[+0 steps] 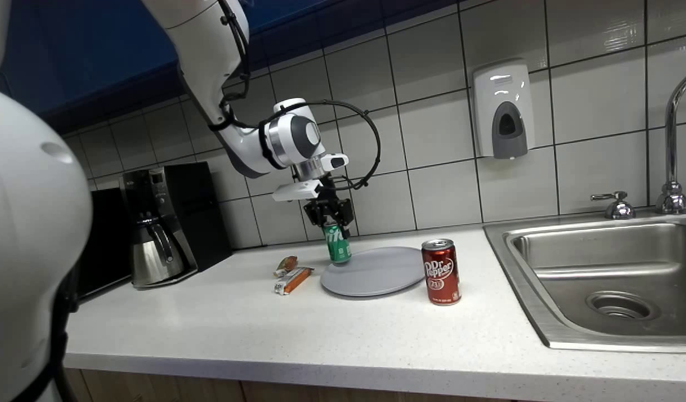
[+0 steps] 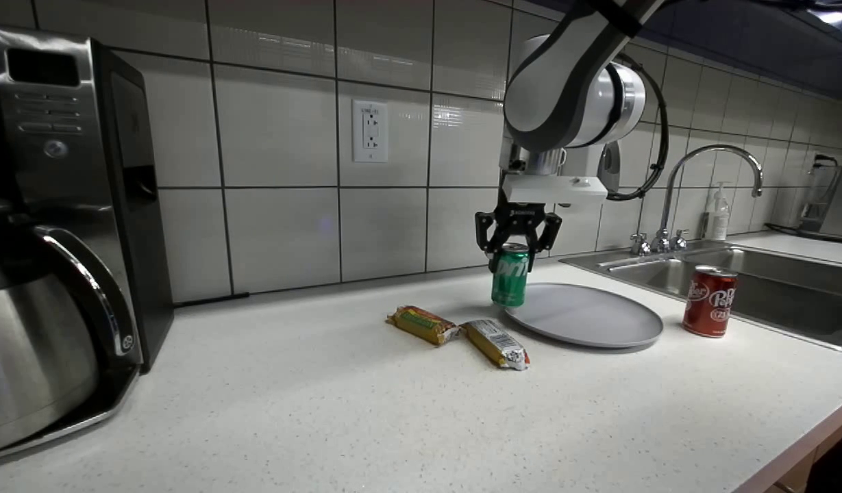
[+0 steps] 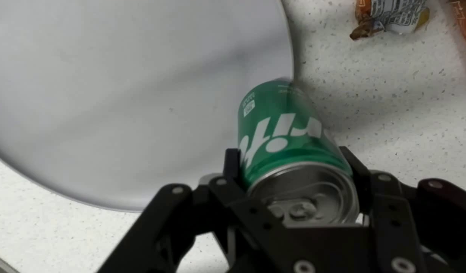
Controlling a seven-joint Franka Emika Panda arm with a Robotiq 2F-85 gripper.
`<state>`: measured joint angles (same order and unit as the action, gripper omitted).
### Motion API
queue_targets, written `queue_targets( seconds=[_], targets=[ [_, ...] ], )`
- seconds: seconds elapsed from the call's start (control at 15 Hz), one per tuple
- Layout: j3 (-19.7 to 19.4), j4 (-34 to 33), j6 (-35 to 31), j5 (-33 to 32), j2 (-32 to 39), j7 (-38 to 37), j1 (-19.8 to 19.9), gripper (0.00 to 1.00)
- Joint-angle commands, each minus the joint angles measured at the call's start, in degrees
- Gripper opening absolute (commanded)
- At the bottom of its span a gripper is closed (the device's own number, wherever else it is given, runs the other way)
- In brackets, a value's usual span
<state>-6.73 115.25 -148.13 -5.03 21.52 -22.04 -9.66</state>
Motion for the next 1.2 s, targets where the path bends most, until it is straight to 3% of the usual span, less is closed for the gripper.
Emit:
queue_targets(
  seconds=[0.0,0.53,1.13],
  targets=[
    [-0.1,4.3,-2.3,-1.2,-3.9,-0.8,0.8,0.38],
    [-1.2,8.4,-6.2,-0.7,-6.8,-0.3,2.4,0.38],
    [-1.0,8.3,-5.1,0.3,-5.8,0.4,4.4,0.38]
  ],
)
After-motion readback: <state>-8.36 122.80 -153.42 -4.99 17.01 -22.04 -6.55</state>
